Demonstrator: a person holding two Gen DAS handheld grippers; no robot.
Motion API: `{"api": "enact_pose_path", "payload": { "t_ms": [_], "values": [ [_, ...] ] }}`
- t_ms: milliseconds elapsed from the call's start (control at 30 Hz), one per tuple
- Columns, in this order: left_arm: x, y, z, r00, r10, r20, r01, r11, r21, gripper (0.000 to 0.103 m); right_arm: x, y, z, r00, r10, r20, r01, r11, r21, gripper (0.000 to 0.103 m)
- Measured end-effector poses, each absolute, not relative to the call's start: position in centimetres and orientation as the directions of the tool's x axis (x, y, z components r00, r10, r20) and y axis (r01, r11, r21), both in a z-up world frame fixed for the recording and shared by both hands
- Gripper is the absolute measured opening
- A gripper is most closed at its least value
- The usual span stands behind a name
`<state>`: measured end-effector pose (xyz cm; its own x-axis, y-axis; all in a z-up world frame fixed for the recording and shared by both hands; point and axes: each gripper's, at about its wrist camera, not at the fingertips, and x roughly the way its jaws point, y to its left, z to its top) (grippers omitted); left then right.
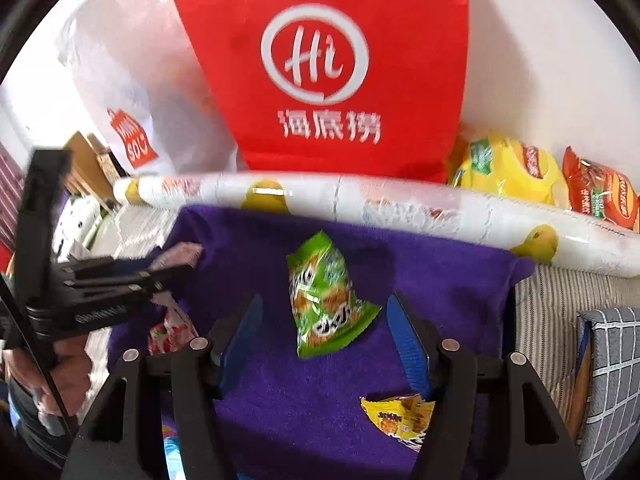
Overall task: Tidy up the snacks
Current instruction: 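Open the right gripper to drop the green snack bag while the left gripper lowers the pink biscuit bag, then open the left gripper over the towel and pull both grippers back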
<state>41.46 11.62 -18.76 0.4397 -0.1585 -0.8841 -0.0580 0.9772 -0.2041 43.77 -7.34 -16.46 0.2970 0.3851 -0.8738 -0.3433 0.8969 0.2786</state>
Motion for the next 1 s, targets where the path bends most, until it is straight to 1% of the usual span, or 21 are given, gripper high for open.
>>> {"api": "enact_pose_path", "payload": {
  "t_ms": [167, 267, 400, 500, 567, 600, 800, 1000],
  "values": [
    [41.6, 11.5, -18.9, 0.437, -0.163, -0.884, -0.058, 0.976, -0.208, 0.04, 43.6, -8.6, -15.0, 0.335, 0.416, -0.846, -0.319, 0.894, 0.314, 0.065],
    [41.7, 11.7, -19.1, 0.427, -0.164, -0.889, -0.067, 0.975, -0.212, 0.04, 43.7, -8.3, -15.0, 0.318, 0.448, -0.835, -0.317, 0.881, 0.352, 0.065],
    [41.9, 11.7, -19.2, 0.416, -0.157, -0.895, -0.084, 0.974, -0.21, 0.041, 43.2, -7.5, -15.0, 0.322, 0.437, -0.84, -0.333, 0.883, 0.332, 0.065],
    [42.0, 11.8, -19.1, 0.411, -0.169, -0.896, -0.093, 0.97, -0.225, 0.045, 43.0, -7.2, -15.0, 0.327, 0.433, -0.84, -0.345, 0.882, 0.32, 0.065],
    [42.0, 12.2, -18.8, 0.407, -0.186, -0.894, -0.101, 0.964, -0.247, 0.052, 42.8, -7.1, -15.0, 0.326, 0.437, -0.838, -0.348, 0.88, 0.323, 0.065],
    [42.0, 12.1, -18.6, 0.405, -0.19, -0.894, -0.102, 0.963, -0.251, 0.054, 42.8, -7.1, -14.9, 0.327, 0.438, -0.837, -0.348, 0.88, 0.324, 0.065],
    [41.5, 11.9, -17.0, 0.441, -0.179, -0.879, -0.083, 0.968, -0.238, 0.055, 41.9, -6.7, -14.2, 0.337, 0.439, -0.833, -0.365, 0.876, 0.315, 0.065],
    [40.6, 12.2, -15.0, 0.475, -0.188, -0.859, -0.061, 0.967, -0.246, 0.055, 40.8, -7.1, -11.8, 0.395, 0.449, -0.802, -0.346, 0.881, 0.323, 0.065]
  ]
}}
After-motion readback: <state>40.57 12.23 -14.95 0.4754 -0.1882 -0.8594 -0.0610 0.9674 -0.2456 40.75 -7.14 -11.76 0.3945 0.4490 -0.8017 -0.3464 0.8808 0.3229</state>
